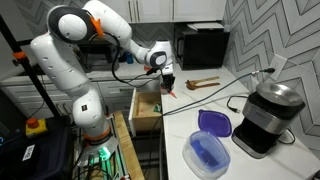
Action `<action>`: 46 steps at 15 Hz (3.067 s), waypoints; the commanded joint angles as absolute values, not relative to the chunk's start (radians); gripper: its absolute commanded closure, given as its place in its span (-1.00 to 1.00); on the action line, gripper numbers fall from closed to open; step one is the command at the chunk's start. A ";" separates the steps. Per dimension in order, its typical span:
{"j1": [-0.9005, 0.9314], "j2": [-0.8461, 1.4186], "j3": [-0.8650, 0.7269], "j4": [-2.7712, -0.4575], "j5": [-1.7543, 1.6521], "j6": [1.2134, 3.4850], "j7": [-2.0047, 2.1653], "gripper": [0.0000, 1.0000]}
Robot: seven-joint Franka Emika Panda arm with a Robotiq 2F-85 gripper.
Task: Put the red spoon in the drawer and then close the drawer
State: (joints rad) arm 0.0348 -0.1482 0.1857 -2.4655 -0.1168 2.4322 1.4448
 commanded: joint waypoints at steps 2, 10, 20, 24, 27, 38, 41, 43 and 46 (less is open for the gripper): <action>0.090 -0.330 0.191 -2.573 -0.019 2.322 1.424 0.93; 0.107 -0.429 0.203 -2.685 0.111 2.282 1.447 0.93; 0.119 -0.422 0.215 -2.727 0.196 2.287 1.449 -0.23; 0.160 -0.442 0.218 -2.739 0.208 2.270 1.368 -0.80; 0.210 -0.452 0.208 -2.754 0.235 2.252 1.212 -1.00; 0.261 -0.416 0.275 -2.740 0.231 2.229 0.867 -1.00; 0.262 -0.416 0.279 -2.740 0.230 2.229 0.840 -1.00; 0.303 -0.384 0.276 -2.716 0.248 2.208 0.726 -1.00; 0.336 -0.353 0.293 -2.703 0.270 2.220 0.596 -1.00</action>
State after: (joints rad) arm 0.3035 -0.3900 0.2752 -2.7233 0.2292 2.2325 0.7118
